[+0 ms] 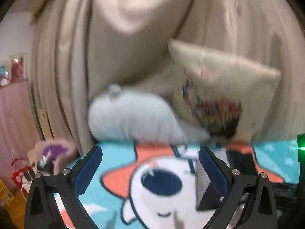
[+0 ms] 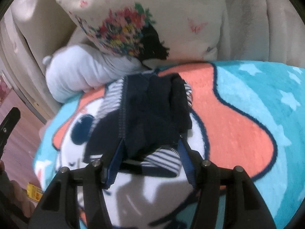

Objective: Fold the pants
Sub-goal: 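Open both grippers and lift them away from the folded pants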

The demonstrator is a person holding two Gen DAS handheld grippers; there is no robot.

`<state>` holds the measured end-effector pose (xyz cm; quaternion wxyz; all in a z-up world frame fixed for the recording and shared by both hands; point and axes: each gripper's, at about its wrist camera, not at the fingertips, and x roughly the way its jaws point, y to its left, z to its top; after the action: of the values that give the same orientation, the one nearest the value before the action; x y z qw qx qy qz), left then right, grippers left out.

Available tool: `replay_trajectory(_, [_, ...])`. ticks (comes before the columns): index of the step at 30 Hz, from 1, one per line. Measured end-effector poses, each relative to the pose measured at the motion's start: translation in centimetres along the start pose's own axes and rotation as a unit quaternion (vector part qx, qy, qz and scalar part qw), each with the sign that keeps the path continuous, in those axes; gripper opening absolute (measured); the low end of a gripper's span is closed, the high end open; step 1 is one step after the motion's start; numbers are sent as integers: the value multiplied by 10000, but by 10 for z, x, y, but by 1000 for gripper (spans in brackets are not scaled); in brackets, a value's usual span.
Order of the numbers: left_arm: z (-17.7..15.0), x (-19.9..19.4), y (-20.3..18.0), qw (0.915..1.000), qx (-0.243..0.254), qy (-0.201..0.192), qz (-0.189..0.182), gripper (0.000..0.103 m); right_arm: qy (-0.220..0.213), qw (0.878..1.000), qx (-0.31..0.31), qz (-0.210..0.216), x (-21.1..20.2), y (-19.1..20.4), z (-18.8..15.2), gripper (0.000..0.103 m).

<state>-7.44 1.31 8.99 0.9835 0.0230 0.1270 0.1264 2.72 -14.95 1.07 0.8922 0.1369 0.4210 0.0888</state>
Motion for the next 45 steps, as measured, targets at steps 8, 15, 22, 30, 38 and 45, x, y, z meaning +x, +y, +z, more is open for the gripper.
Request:
replay_trajectory(8, [8,-19,4,9927,-48,330,-1157,102,-455,9982,-322,-240,-38,18,-9,61])
replay_trajectory(15, [-4,-8,-1,9843,-95,968,-1475,102,-227,9983,-397,-373,-35,21,-25,61])
replay_trajectory(22, [-15,0,-5,9847,12,1246,-1216,102,-93,9964,-608,-591,-31,28,-35,62])
replay_trajectory(30, [-31,22,-10,9776,187,1794,-1088,102,-18,9948,-650,-779,-27,25,-35,66])
replay_trajectory(38, [-43,35,-10,9726,158,2067,-1054,102,75,9938,-581,-947,-19,20,-37,66])
replay_trajectory(45, [-51,46,-11,9669,138,2295,-1104,102,145,9928,-655,-993,-13,22,-39,67])
